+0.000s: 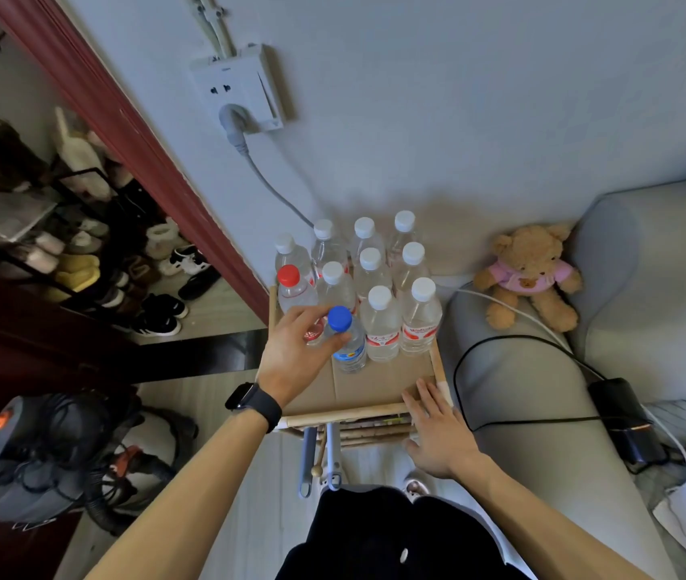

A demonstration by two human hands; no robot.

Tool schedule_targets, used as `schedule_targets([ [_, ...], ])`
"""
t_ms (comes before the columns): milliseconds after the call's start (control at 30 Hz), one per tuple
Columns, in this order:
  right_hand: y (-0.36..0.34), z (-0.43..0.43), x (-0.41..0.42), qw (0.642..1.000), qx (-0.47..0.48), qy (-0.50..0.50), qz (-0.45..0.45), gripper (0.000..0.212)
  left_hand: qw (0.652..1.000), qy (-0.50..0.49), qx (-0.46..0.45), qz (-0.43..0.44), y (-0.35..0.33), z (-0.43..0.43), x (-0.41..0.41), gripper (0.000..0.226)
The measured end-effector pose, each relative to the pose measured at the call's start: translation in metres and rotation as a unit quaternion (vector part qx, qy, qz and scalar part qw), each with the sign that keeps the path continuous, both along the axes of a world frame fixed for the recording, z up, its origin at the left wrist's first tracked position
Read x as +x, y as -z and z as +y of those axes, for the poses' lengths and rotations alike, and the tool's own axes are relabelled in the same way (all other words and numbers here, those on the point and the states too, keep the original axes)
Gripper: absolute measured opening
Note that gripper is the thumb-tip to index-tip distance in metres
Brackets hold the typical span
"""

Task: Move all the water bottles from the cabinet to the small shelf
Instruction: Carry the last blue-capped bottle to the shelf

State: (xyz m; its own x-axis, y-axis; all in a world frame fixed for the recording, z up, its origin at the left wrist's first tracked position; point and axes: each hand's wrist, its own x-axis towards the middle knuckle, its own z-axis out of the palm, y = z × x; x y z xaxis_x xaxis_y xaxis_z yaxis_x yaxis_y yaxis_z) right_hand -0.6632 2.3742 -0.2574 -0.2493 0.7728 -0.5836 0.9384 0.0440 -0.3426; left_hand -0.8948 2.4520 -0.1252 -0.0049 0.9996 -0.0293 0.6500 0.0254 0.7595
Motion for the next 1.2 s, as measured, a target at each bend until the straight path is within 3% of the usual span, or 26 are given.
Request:
schedule_targets([
  [533, -0.002, -0.001, 0.0, 1.0, 0.002, 0.005, 0.0, 0.08, 0.998, 0.059, -0.01, 0.034, -0.006, 0.01, -0.006, 0.034],
  [733, -0.003, -0.001, -0.001, 1.0, 0.009, 0.0, -0.008, 0.076, 0.992, 0.079, 0.042, 0.09, -0.012, 0.004, -0.002, 0.05],
  [1200, -0.001, -0.008, -0.005, 0.999, 0.029, 0.03, -0.008, 0.062, 0.986, 0.063, 0.066, 0.137, -0.014, 0.01, -0.01, 0.042],
])
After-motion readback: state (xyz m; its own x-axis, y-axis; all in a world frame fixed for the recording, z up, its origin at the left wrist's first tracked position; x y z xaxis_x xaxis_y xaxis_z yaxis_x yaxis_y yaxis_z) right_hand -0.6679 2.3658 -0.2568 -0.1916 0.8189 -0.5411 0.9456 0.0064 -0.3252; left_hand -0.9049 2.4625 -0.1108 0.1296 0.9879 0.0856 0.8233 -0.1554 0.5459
